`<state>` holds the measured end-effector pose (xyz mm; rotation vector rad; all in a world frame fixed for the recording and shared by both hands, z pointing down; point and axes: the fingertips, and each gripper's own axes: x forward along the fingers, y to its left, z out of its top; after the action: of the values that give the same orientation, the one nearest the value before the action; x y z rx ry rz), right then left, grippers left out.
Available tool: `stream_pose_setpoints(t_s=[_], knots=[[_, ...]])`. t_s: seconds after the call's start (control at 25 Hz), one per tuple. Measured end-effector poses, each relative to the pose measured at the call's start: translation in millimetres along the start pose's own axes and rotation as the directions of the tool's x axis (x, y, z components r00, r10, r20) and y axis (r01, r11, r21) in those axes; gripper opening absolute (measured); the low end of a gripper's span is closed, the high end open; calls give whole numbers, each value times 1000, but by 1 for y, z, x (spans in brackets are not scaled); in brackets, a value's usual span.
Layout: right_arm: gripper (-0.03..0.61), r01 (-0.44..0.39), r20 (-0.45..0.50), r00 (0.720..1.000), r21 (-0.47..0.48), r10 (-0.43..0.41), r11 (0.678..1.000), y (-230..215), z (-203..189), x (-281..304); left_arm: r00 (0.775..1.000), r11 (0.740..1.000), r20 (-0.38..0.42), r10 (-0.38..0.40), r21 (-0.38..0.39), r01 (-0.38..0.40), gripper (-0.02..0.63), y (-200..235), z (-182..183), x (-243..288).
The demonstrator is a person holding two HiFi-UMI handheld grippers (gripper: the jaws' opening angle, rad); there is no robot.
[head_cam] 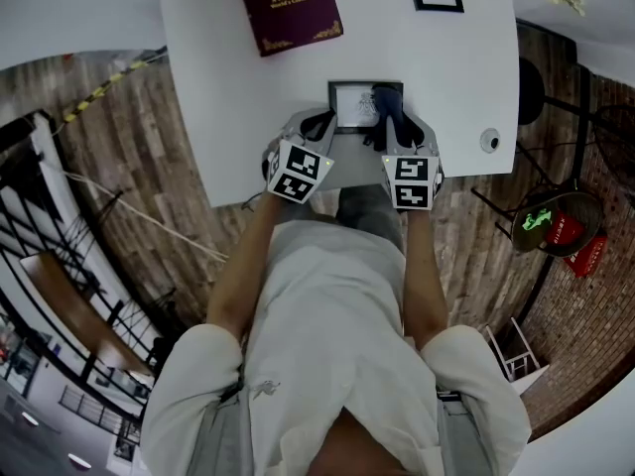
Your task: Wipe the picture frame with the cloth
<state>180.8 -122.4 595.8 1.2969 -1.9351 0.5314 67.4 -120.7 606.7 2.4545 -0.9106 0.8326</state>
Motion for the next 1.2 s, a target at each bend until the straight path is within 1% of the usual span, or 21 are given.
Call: stream_pose_setpoints(t_s=[0.12,0.2,0.32,0.44,0.56,0.68,0.88,1.08,1.2], knots=[[61,19,3,1000,41,-19,999,-13,-7,-3,1000,1000,-1,-1,6,1,20,0,0,0],[63,33,2,999,48,-33,998,-18,-10,-4,1000,1000,1,1,8,-1,20,1,0,0],[63,74,-16,997,50,-73,996,-28,-16,-8,1000,1000,-1,-3,8,3,20,0,0,0],[62,115,-21,993,76,-114,990,-38,-18,-14,1000,1000,2,-17,7,17,20,-2,1,1],[63,119,0,993,86,-120,989,-37,-13,-24,1000,1000,2,-20,15,20,20,-2,1,1],[63,91,31,995,63,-94,994,-22,-2,-33,1000,1000,1,-22,22,22,20,-1,1,1],[63,8,77,997,44,-11,999,19,18,-34,999,999,-2,-36,30,36,20,-2,0,1],[63,-80,69,995,37,78,996,59,18,-17,999,998,-4,-44,34,44,20,-3,0,1],[63,-117,61,991,36,115,992,75,17,-8,999,998,-3,-45,32,45,21,-3,0,1]])
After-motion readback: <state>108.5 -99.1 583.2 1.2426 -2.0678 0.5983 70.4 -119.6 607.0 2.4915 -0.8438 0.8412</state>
